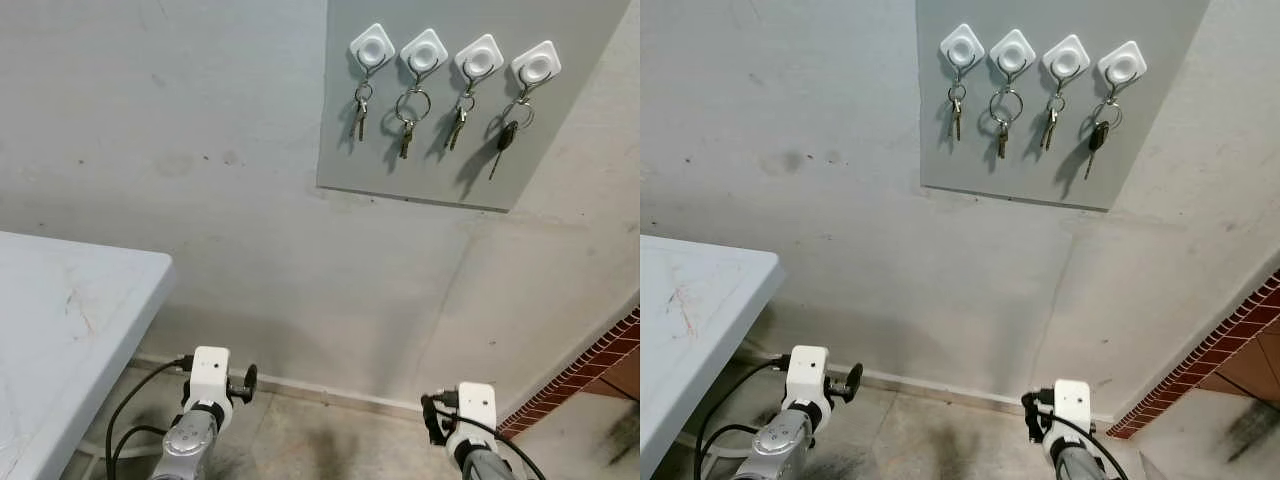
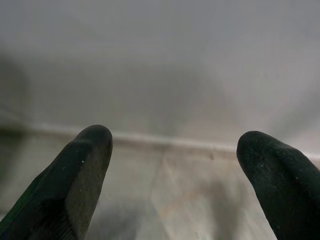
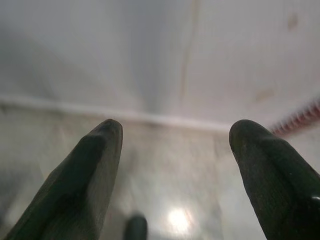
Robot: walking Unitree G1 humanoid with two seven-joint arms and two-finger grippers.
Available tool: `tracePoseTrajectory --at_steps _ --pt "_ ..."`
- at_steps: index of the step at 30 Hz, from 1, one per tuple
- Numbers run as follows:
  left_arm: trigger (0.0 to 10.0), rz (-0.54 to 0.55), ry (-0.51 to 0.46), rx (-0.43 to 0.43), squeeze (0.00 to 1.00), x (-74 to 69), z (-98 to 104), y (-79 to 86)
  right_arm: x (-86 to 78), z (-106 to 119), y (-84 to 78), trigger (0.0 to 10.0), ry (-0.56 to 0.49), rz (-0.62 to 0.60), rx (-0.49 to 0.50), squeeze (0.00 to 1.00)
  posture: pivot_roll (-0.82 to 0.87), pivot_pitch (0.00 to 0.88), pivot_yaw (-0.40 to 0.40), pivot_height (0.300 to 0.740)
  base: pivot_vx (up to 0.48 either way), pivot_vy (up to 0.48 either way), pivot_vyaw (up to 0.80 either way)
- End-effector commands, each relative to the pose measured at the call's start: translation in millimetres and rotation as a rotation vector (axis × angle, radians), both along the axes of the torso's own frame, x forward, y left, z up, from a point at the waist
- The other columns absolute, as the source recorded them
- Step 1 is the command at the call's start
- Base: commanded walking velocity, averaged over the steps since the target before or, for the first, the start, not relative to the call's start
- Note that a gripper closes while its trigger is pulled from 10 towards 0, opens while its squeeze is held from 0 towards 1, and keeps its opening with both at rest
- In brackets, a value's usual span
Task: Hang keys on a hook
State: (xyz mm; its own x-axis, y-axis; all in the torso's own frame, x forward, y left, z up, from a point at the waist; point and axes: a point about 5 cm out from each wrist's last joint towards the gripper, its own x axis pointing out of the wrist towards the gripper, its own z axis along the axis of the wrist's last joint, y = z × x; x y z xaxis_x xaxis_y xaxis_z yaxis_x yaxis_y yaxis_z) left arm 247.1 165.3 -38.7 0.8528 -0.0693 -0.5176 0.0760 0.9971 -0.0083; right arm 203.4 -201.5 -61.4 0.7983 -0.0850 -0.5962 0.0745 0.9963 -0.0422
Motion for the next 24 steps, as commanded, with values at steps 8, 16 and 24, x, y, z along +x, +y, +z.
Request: tracePoseTrajectory --at_steps 8,16,24 --pt "10.0 0.03 0.297 0.021 0.0 -53.9 -39 9.8 -52.4 -30 -2.7 10.0 0.251 -0.043 0.024 0.0 -0.04 0.0 -0.009 0.74 0.0 0.0 0.0" --pt "10.0 -0.001 0.35 0.016 0.0 -68.6 -47 4.1 -74.7 -40 0.0 10.0 0.344 -0.076 0.036 0.0 -0.05 0.0 -0.004 0.74 0.0 0.0 0.0" --pt "10.0 -0.028 0.345 0.018 0.0 -64.8 -46 -2.6 -79.9 -42 5.0 10.0 0.364 -0.064 0.044 0.0 -0.04 0.007 -0.009 0.74 0.0 0.0 0.0"
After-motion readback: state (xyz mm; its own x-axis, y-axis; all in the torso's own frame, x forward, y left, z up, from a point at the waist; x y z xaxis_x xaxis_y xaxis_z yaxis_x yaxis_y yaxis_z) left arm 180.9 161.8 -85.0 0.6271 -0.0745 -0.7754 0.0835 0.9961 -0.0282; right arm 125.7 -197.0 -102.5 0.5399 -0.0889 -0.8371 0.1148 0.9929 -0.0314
